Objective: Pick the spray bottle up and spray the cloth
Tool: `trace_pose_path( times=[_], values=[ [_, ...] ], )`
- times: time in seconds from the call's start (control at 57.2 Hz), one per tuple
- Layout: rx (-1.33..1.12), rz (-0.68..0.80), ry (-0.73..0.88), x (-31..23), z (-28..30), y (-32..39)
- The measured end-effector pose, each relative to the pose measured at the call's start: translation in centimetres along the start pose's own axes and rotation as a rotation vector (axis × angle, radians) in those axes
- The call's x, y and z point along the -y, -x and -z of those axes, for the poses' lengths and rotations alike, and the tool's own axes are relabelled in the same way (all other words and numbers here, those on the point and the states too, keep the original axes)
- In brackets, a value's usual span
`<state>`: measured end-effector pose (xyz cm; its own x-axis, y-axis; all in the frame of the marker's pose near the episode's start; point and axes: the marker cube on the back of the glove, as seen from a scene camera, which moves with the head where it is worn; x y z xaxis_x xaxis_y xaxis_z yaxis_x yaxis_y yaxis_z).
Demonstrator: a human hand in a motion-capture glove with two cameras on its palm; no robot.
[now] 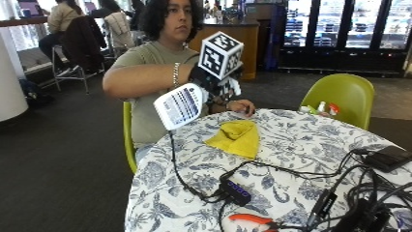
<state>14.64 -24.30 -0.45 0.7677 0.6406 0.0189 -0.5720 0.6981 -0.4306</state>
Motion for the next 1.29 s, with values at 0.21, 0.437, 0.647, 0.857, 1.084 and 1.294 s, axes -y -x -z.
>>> trace_pose_path(
  times=[0.21,0.437,0.647,0.857,1.084,1.294],
  values=[
    [-0.150,-0.054,0.243,3.5,-7.9,1.2],
    [-0.100,-0.054,0.233,3.7,-7.7,1.9],
    [0.315,0.168,-0.127,2.3,2.5,5.6],
    [0.873,0.454,-0.539,5.8,5.5,13.1],
    [1.124,0.548,-0.668,16.4,0.3,22.4],
    [1.120,0.508,-0.593,21.1,-3.1,26.4]
  ],
)
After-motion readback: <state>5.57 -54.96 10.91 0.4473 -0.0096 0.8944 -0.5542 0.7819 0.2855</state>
